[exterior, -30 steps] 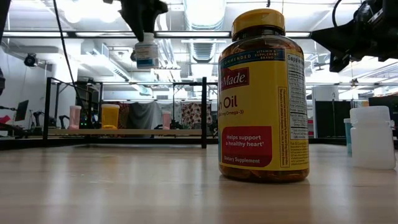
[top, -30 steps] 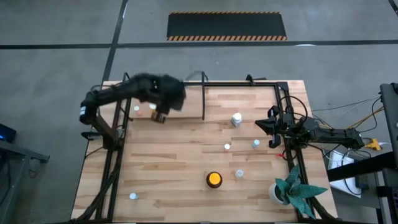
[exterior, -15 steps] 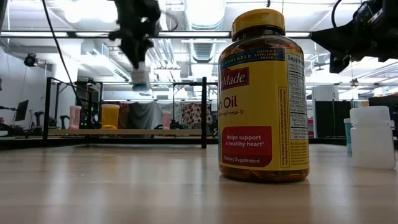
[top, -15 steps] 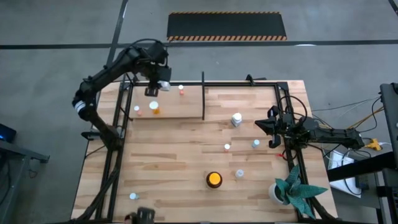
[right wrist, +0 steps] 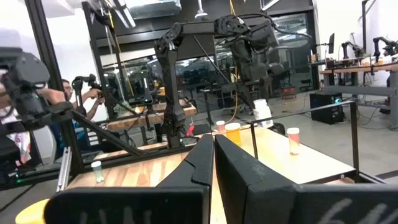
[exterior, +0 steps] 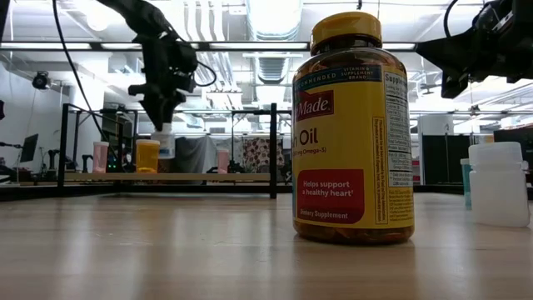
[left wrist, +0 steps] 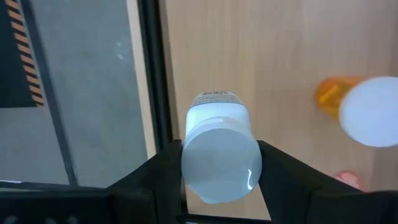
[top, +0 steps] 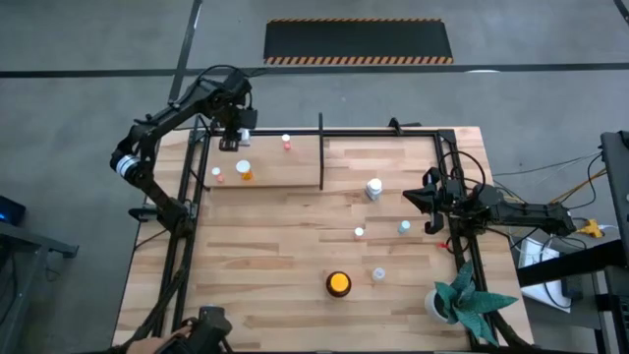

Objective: Pick and place medicine bottles onto shelf by color
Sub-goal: Put the bottom white pill bottle on the shelf

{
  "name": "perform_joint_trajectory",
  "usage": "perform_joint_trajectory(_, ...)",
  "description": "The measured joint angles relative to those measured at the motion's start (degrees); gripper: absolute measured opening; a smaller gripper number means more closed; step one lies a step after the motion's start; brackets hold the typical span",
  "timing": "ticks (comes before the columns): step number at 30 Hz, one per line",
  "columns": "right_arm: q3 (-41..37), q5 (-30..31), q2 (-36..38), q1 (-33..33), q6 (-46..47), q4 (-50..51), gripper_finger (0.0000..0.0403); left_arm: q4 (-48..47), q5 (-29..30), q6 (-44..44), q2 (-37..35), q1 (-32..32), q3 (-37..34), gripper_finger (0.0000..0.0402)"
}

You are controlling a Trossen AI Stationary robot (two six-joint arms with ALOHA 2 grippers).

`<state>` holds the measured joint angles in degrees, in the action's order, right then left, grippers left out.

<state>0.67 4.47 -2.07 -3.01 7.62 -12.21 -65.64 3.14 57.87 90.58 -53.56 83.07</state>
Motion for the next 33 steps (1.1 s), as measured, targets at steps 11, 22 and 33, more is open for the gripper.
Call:
perform_joint_trajectory(11, 0.0, -0.07, 0.0, 0.0, 0.42, 0.0, 0.0009, 2.72, 0.04, -0.49, 0.47, -0.48, -2.66, 0.0163)
perform_joint_trajectory(22, -0.02, -0.22, 0.0, 0.0, 0.79, 0.07, 0.0009, 5.39, 0.04, -1.47, 0.47, -0.48, -4.91, 0.0163)
perform_joint_trajectory(33, -0.02, -0.44, 0.0, 0.0, 0.98, 0.05, 0.0009, 8.2, 0.15, -2.02, 0.47, -0.48, -7.48, 0.0163)
